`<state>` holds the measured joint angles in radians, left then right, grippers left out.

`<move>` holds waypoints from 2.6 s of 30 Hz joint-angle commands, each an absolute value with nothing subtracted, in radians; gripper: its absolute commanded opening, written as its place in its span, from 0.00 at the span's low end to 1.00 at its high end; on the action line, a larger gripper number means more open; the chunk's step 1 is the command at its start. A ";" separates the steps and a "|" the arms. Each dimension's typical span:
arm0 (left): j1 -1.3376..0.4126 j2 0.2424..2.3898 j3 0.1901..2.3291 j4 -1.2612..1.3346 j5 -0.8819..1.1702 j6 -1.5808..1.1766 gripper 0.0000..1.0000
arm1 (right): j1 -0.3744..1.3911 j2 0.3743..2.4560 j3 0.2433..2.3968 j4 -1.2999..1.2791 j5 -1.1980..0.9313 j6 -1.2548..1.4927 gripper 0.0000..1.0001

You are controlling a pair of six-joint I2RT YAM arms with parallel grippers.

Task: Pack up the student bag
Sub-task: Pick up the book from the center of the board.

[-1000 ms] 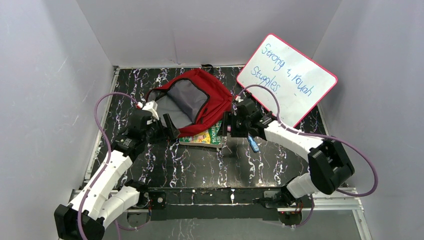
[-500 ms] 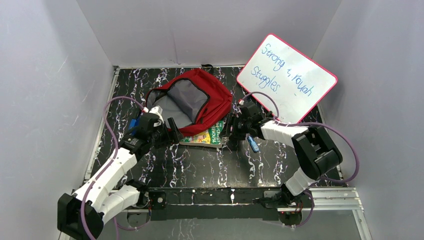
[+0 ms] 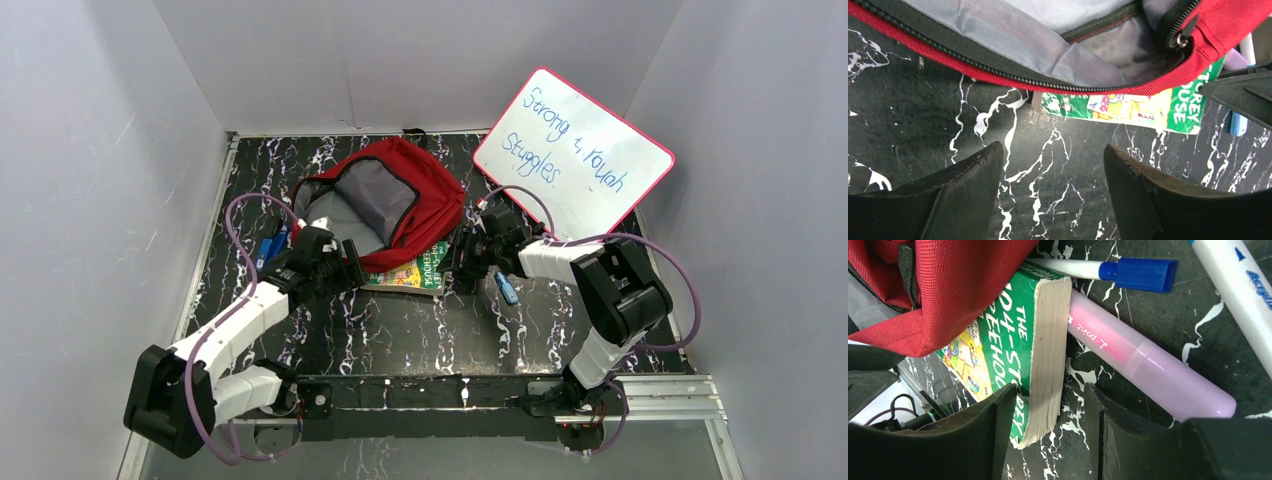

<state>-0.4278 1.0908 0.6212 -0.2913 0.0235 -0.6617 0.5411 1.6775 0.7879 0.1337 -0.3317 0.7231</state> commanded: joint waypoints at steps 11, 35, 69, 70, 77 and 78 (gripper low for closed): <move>-0.434 1.217 0.574 -0.095 -0.010 -0.665 0.67 | 0.530 1.721 0.764 0.230 -0.349 0.737 0.60; -0.441 1.367 0.574 0.062 0.101 -0.610 0.54 | 0.521 1.797 0.724 0.365 -0.371 0.765 0.57; -0.474 0.915 0.716 -0.187 0.171 -0.574 0.77 | 0.522 1.158 0.693 0.009 -0.265 0.418 0.00; -0.474 0.913 0.726 -0.173 0.203 -0.540 0.77 | 0.522 1.141 0.701 -0.023 -0.261 0.398 0.00; -0.474 0.990 0.777 -0.091 0.469 -0.254 0.76 | 0.520 1.086 0.772 -0.132 -0.335 0.275 0.00; -0.474 1.008 0.790 -0.090 0.507 -0.207 0.76 | 0.521 1.079 0.780 -0.140 -0.340 0.260 0.00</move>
